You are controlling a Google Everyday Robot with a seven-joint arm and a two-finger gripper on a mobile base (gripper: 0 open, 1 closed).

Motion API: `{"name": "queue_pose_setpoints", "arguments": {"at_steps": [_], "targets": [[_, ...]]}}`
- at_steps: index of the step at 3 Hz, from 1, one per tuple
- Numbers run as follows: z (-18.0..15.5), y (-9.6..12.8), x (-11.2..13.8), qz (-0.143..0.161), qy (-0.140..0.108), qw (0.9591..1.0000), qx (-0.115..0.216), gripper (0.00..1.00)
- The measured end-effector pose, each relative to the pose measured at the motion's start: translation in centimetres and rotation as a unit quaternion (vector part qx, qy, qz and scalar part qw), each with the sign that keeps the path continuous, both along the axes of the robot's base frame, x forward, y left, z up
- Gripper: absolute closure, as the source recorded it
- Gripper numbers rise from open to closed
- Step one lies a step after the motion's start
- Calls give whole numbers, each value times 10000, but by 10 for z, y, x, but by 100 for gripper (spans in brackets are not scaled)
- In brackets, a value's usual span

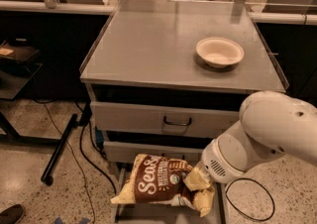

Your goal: Place brown chip bag into bottom drawer

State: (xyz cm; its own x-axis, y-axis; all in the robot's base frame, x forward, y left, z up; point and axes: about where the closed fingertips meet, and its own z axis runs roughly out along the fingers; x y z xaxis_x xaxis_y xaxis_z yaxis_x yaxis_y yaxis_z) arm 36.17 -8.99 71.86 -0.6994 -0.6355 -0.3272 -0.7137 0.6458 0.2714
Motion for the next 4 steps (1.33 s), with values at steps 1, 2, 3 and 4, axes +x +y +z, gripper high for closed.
{"name": "queue_pose_setpoints", "arguments": {"at_steps": [1, 2, 3, 4], "targets": [[2, 0, 1, 5, -26, 10000, 2, 100], [-36, 4, 2, -275, 179, 9991, 255, 100], [-100, 2, 12, -715, 492, 9952, 461, 100], [-150, -2, 23, -1045, 736, 9901, 584, 100]]}}
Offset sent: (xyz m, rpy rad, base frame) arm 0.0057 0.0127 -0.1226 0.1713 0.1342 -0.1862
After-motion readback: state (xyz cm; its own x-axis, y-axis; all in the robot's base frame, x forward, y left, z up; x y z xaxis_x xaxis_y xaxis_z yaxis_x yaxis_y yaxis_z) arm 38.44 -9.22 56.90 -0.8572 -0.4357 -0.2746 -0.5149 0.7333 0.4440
